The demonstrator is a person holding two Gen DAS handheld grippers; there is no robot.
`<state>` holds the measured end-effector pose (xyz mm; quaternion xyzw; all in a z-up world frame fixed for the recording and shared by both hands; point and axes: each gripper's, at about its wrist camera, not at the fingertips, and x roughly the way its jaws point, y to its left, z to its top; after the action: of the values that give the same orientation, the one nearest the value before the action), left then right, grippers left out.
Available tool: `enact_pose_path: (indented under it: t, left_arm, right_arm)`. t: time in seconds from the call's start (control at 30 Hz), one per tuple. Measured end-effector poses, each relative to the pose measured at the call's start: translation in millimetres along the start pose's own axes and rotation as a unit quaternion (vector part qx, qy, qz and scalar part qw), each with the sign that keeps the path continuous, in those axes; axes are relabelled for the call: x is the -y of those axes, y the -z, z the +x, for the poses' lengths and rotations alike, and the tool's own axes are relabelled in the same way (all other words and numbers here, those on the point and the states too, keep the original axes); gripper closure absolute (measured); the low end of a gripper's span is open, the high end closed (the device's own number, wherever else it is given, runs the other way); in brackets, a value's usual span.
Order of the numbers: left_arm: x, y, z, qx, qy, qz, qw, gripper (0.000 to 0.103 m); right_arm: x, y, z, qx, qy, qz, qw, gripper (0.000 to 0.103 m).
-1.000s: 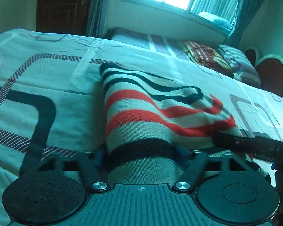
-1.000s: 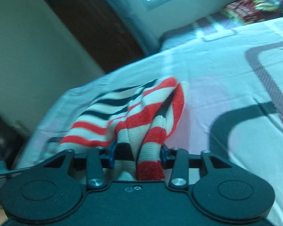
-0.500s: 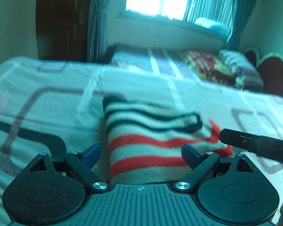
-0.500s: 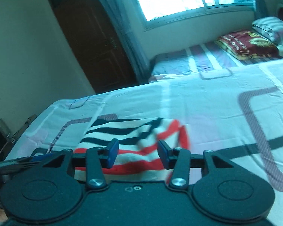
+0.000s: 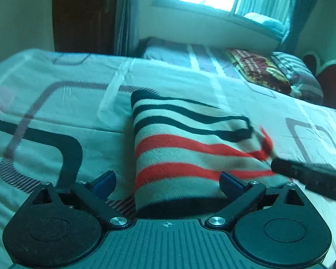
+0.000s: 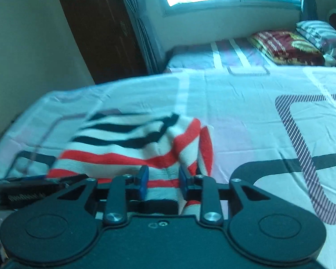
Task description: Fold small clothes
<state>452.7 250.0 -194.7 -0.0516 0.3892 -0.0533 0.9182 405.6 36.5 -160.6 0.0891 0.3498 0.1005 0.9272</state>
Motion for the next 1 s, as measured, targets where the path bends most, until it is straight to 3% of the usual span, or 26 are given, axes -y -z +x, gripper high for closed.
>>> enact_pose_path:
  t: [0.1, 0.2, 0.37, 0.57, 0.73, 0.83, 1.0]
  left_arm:
    - [5, 11, -19, 0.003, -0.007, 0.020, 0.9998, 0.005]
    - [7, 26, -26, -0.015, -0.008, 0.021, 0.9996, 0.005]
    - [8, 49, -22, -0.036, -0.011, 0.021, 0.9991, 0.004]
    - [14, 53, -24, -0.035, -0.019, 0.038, 0.9985, 0.004]
    - [21, 53, -33, -0.043, -0.017, 0.046, 0.9979, 0.004]
    - [29, 56, -33, -0.056, -0.026, 0.051, 0.9968, 0.000]
    - [26, 61, -29, -0.091, -0.032, 0.008, 0.9953, 0.000]
  right_arm:
    - [-11, 7, -25, 0.014, -0.015, -0.015, 1.000, 0.071]
    - [-15, 22, -37, 0.001, -0.020, -0.014, 1.000, 0.071]
    - [-3, 50, -36, -0.021, 0.002, 0.012, 1.000, 0.073]
    - [0, 53, -37, -0.021, 0.014, 0.033, 0.999, 0.069]
    - [-3, 61, -69, 0.013, 0.004, 0.047, 0.999, 0.064]
    - [0, 70, -63, -0.019, 0.026, 0.041, 0.999, 0.064]
    - [4, 75, -76, -0.004, 0.015, 0.065, 0.998, 0.063]
